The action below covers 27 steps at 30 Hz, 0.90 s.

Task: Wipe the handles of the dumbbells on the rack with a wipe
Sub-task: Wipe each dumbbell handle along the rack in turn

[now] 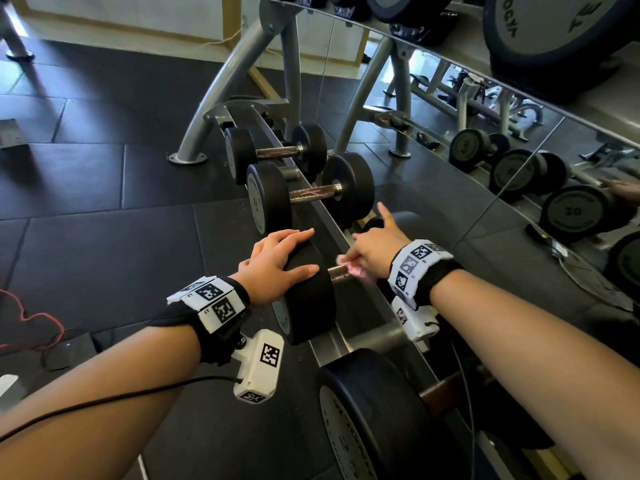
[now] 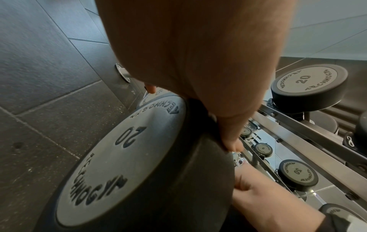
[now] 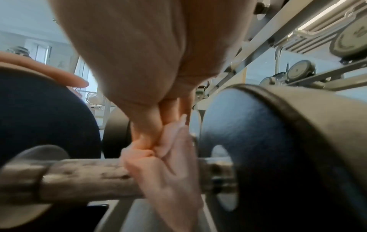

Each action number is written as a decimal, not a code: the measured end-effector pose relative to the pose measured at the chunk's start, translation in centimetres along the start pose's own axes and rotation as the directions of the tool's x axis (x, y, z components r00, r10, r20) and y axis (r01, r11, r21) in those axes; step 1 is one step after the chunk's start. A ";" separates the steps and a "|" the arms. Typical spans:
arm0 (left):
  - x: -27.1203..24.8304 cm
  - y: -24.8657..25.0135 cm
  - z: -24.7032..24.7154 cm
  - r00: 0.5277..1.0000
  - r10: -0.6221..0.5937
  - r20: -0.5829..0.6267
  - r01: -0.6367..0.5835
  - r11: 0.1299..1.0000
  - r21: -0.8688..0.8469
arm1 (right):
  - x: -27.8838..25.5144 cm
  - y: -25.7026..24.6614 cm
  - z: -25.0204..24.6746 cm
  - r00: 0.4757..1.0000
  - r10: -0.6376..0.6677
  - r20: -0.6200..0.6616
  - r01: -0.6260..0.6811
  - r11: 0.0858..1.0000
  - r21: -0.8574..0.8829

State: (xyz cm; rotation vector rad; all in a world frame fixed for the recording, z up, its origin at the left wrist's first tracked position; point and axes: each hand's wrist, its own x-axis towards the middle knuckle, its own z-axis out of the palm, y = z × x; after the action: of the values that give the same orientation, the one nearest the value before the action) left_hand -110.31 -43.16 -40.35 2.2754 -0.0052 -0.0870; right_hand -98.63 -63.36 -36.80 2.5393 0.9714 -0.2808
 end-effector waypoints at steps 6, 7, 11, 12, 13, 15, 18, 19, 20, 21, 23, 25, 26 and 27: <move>0.3 -0.2 -0.2 0.999 -0.041 0.019 0.040 0.999 0.020 | -0.4 -2.1 -0.7 0.998 -0.057 -0.020 0.059 0.993 0.100; 0.2 -0.1 -0.3 0.998 -0.053 0.025 0.053 0.998 0.028 | -0.8 -1.7 -0.5 0.999 -0.005 -0.035 0.009 0.994 0.106; 0.0 0.4 -0.6 0.995 -0.085 0.046 0.081 0.994 0.078 | -1.3 0.1 0.6 0.999 -0.010 -0.032 0.025 0.846 0.533; 0.0 0.5 -0.6 0.995 -0.091 0.044 0.086 0.991 0.099 | -1.1 -0.1 0.5 1.000 -0.031 0.001 0.028 0.894 0.446; 0.0 0.6 -0.6 0.995 -0.095 0.034 0.090 0.989 0.118 | -1.0 -0.2 0.3 0.999 -0.023 0.038 0.015 0.981 0.193; -0.2 0.6 -0.3 0.996 -0.091 -0.004 0.091 0.985 0.146 | -1.0 -0.4 0.3 1.000 0.001 -0.024 -0.001 1.000 0.007; 0.0 0.5 -0.2 0.997 -0.069 -0.032 0.074 0.980 0.185 | -1.4 -0.4 -0.8 0.998 -0.068 0.015 0.068 0.997 0.035; 0.0 0.4 -0.1 0.998 -0.059 -0.028 0.063 0.976 0.207 | -1.5 -0.5 -0.9 0.996 -0.082 0.030 0.079 0.994 0.081; 0.1 0.3 -0.2 0.999 -0.039 -0.029 0.045 0.969 0.242 | -1.3 -0.5 -1.0 0.994 -0.102 0.029 0.098 0.989 0.106; 0.2 0.1 -0.3 0.999 -0.014 -0.032 0.022 0.958 0.286 | -1.3 -0.7 -1.2 0.992 -0.116 0.039 0.109 0.983 0.149; 0.5 -0.3 -0.6 0.999 0.041 -0.026 -0.029 0.932 0.360 | -0.7 -0.9 -1.6 0.989 -0.140 0.043 0.125 0.960 0.252; 1.3 -0.9 -1.4 0.996 0.089 0.021 -0.091 0.925 0.369 | 0.2 -0.7 -2.0 0.987 -0.139 0.081 0.088 0.888 0.452; 1.9 -1.1 -2.1 0.993 0.101 0.054 -0.113 0.941 0.320 | 0.7 -0.5 -2.4 0.985 -0.139 0.098 0.064 0.836 0.546; 2.6 -1.4 -3.0 0.991 0.109 0.080 -0.125 0.964 0.234 | 1.3 -0.1 -2.9 0.986 -0.124 0.112 0.032 0.796 0.604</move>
State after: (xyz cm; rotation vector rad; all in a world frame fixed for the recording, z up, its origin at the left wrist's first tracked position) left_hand -107.50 -40.04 -39.59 2.5059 -0.1951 -0.1048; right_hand -97.57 -61.25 -34.63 2.9783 1.0552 -0.9245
